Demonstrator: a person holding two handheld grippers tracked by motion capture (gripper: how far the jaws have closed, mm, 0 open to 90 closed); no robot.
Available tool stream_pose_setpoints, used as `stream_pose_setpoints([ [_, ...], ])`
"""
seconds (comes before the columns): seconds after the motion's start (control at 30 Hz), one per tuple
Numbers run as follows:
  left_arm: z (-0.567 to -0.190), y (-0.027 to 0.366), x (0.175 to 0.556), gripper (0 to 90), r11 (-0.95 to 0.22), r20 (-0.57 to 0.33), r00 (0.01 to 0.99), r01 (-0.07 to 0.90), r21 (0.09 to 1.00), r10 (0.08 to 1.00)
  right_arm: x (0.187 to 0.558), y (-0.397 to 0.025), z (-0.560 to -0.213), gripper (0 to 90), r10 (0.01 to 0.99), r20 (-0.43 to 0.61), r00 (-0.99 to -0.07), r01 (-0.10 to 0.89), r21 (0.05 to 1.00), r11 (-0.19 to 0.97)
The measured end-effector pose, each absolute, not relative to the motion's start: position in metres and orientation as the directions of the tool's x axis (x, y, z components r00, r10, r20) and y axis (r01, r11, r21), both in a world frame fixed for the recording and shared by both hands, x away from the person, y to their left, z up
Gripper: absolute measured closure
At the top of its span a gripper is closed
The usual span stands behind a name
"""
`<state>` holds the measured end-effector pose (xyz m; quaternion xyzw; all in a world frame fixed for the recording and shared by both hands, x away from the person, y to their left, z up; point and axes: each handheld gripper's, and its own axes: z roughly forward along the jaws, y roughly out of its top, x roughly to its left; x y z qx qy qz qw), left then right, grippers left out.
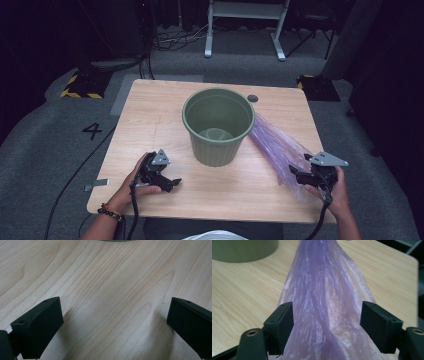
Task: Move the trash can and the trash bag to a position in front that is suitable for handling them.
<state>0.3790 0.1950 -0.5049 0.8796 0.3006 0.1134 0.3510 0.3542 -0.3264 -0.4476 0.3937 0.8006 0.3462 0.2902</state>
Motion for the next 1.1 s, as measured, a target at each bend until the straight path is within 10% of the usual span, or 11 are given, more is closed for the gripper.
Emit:
stream_pose_setpoints([
  [0.4,-0.505,0.195,0.379,0.2,-0.573,-0.011,0.794,0.449,0.685,0.608,0.362,-0.264,-0.435,29.0,0.747,-0.212,-0.63,0.392,0.744,0.541],
  [0.93,-0.505,0.195,0.379,0.2,-0.573,-0.011,0.794,0.449,0.685,0.608,0.418,-0.248,-0.477,28.0,0.844,-0.107,-0.525,0.583,0.677,0.449],
  [1.1,-0.505,0.195,0.379,0.2,-0.573,-0.012,0.794,0.449,0.685,0.608,0.426,-0.257,-0.487,39.7,0.855,-0.064,-0.515,0.61,0.673,0.418],
])
